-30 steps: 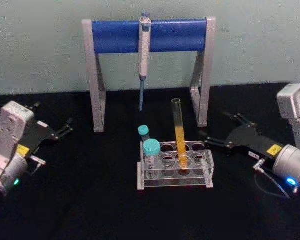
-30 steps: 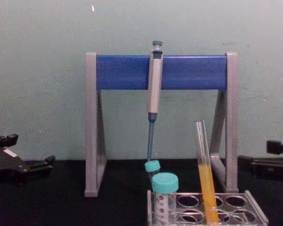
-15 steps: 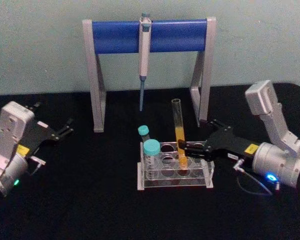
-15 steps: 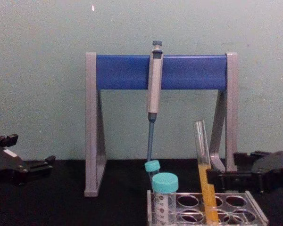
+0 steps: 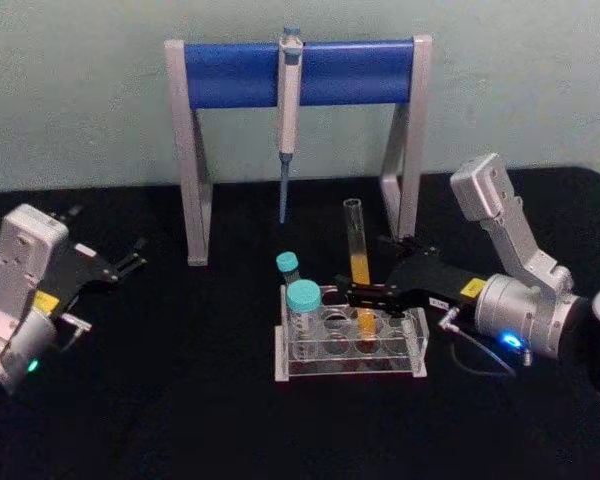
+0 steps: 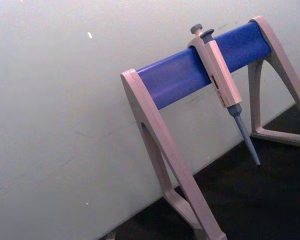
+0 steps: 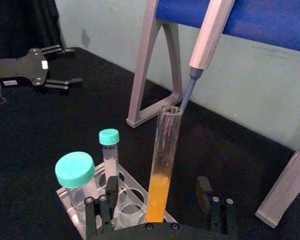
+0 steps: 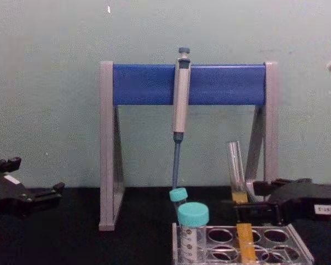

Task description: Pick up the test tube from the test tube rack, shake it, then place it back into the test tube rack.

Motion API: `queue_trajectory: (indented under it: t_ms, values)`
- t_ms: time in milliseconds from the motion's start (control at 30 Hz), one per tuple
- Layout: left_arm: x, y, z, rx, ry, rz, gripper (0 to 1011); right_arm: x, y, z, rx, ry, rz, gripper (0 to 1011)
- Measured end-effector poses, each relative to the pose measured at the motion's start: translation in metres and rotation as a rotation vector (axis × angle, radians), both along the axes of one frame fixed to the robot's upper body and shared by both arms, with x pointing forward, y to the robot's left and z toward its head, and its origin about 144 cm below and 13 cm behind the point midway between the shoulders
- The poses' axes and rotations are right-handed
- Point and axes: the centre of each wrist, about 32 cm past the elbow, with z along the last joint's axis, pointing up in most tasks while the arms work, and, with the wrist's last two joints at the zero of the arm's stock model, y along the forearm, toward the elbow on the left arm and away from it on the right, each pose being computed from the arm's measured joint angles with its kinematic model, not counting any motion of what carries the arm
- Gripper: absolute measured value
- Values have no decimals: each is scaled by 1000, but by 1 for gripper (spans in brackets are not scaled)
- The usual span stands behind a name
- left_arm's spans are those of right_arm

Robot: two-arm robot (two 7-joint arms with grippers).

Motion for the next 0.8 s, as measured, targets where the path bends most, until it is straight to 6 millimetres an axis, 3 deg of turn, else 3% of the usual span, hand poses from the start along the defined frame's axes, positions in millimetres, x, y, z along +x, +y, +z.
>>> queue_trajectory:
  t_ms: [800]
  values:
    - [0,0,0,0,0,0,1001,11,10,-3,-6,6,-1,1000]
